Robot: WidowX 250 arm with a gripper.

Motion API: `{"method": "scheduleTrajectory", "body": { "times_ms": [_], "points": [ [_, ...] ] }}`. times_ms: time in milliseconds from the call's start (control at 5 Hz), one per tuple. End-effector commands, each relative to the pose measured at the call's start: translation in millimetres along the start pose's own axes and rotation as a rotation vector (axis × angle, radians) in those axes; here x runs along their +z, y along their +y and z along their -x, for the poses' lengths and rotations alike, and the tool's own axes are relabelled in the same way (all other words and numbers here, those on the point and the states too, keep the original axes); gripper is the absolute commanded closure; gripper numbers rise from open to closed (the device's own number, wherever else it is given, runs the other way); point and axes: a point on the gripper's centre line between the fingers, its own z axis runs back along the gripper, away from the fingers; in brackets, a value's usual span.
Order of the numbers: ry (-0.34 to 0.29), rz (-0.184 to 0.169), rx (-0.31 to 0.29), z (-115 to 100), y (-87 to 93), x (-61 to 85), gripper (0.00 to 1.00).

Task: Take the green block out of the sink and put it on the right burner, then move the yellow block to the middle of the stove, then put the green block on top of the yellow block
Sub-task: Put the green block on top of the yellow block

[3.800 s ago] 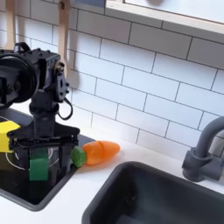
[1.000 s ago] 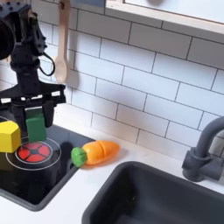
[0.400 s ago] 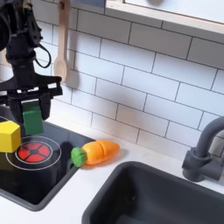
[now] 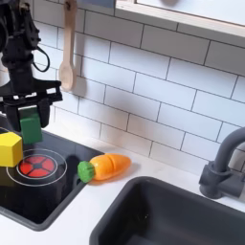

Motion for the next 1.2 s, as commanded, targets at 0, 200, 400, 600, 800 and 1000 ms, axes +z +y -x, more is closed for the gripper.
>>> {"method": "scheduleTrajectory", "body": {
  "times_ms": [0, 200, 400, 600, 800, 1000],
  "points": [
    [-0.002, -0.010, 0.036, -11, 10.5, 1.5, 1.00],
    [-0.011, -0.022, 0.039, -11, 16.5, 1.4, 1.00],
    [-0.017, -0.032, 0.029, -11, 23.3, 1.2, 1.00],
    [0.005, -0.041, 0.019, -6, 32.5, -8.7, 1.00],
    [0.005, -0.040, 0.019, -3, 43.8, -7.0, 1.00],
    [0.003, -0.038, 0.017, -2, 48.2, -4.5, 1.00]
  ]
}}
